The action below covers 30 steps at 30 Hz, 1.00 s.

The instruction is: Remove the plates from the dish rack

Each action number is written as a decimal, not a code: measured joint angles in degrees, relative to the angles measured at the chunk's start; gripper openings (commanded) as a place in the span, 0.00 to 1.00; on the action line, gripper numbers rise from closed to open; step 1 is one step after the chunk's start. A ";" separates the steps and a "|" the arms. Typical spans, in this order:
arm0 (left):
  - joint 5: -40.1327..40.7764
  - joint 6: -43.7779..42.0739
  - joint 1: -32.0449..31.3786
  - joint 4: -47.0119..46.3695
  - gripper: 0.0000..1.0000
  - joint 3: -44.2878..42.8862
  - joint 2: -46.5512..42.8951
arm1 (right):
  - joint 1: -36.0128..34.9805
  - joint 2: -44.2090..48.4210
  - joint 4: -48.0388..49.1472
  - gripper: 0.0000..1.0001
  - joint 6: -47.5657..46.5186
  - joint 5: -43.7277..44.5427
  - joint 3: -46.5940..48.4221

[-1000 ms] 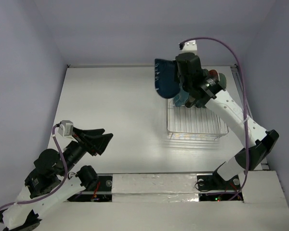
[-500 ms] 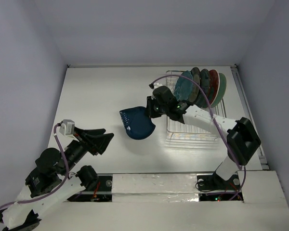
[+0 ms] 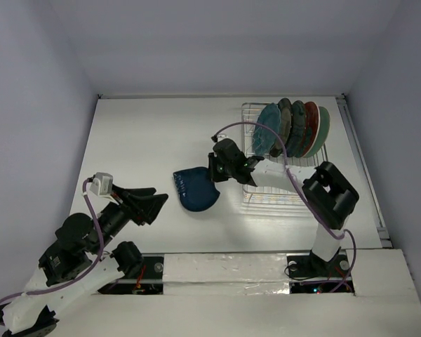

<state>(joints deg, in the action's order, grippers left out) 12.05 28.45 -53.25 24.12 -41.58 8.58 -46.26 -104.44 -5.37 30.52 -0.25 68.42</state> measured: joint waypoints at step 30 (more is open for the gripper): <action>0.00 0.52 0.00 0.31 0.55 0.00 1.53 | -3.37 2.19 -3.50 0.84 -2.32 11.08 -1.31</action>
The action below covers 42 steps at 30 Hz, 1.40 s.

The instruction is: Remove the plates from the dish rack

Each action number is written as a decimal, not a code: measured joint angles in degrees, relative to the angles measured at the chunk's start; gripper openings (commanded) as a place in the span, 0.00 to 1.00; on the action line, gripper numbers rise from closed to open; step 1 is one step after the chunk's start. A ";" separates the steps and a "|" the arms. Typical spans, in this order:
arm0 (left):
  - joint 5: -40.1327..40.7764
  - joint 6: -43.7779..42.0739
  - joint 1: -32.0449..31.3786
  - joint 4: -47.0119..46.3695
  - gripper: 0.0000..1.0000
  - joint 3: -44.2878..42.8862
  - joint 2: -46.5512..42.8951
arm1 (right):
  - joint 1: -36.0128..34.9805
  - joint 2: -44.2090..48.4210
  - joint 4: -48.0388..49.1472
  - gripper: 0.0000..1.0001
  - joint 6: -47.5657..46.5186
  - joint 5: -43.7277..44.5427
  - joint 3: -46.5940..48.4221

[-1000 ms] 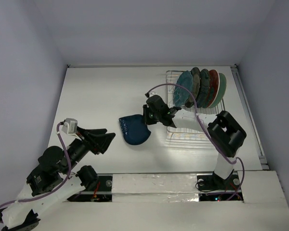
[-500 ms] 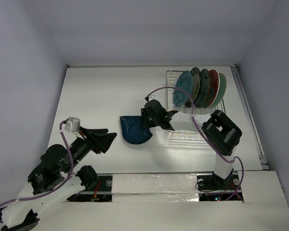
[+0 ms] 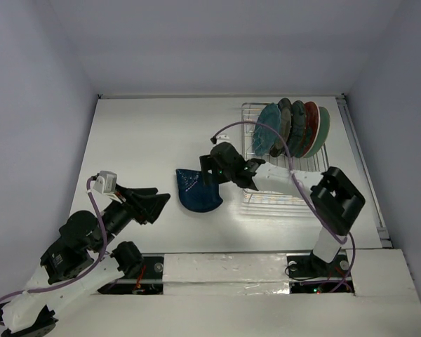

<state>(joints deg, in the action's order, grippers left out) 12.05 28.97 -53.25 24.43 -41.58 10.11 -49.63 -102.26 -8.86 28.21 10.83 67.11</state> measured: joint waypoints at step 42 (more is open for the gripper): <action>0.00 -0.90 0.11 -0.11 0.29 0.02 0.00 | 31.98 6.82 -13.31 0.22 -12.13 6.64 14.71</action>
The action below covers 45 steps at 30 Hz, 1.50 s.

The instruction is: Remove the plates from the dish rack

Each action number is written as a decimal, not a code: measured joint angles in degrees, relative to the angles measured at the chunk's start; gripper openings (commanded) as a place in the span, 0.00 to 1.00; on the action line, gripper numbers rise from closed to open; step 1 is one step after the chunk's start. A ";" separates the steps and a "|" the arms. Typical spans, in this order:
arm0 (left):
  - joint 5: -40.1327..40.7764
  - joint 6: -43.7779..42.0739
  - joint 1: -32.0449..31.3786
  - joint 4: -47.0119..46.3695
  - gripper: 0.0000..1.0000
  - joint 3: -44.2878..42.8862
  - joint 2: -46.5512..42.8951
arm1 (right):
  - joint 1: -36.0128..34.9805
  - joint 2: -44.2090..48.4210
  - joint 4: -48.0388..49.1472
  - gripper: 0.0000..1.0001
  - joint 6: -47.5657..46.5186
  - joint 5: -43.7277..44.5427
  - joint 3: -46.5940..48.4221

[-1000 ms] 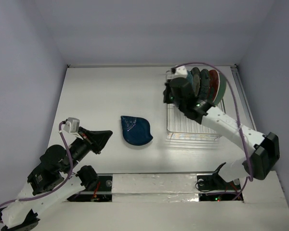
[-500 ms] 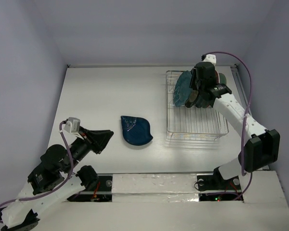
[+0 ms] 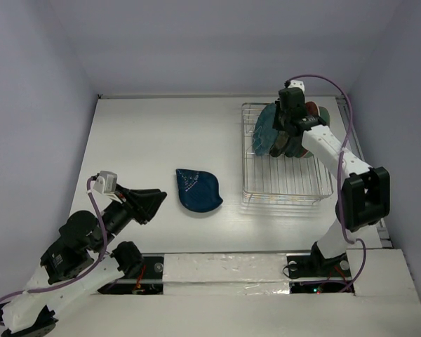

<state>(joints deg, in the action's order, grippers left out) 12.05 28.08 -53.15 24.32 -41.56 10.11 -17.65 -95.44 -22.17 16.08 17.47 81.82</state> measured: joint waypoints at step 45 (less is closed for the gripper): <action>0.00 -0.57 2.32 -0.26 0.40 0.02 -0.17 | -5.92 13.05 -2.78 0.00 2.51 -3.56 6.36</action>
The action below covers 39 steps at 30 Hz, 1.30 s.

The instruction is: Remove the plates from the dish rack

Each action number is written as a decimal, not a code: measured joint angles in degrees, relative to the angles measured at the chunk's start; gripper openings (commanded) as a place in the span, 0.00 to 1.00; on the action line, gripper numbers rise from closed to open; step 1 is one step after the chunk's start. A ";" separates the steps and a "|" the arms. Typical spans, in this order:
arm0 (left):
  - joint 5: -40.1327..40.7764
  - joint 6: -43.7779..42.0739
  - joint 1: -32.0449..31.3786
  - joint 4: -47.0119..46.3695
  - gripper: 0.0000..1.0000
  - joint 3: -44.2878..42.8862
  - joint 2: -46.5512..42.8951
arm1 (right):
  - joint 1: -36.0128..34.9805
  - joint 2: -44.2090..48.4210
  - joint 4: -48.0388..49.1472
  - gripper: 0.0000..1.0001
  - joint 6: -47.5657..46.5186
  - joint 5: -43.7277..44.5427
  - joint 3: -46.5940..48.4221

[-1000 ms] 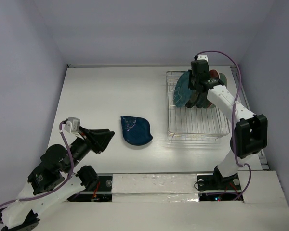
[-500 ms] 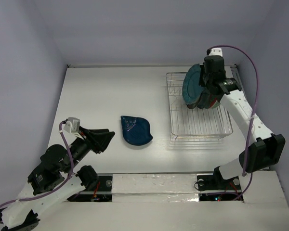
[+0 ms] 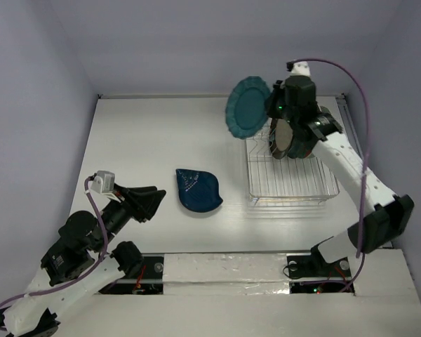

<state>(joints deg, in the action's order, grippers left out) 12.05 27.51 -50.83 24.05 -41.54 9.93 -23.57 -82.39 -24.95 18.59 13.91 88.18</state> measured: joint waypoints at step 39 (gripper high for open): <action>0.00 -0.11 1.07 -0.72 0.41 0.68 -1.60 | -17.07 -62.51 14.51 0.44 35.98 -17.99 37.22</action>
<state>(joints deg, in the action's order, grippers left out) 12.05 27.40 -49.76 23.33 -40.86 8.34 -40.64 -144.90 -10.44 54.57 -4.08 125.40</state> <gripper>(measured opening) 0.404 0.345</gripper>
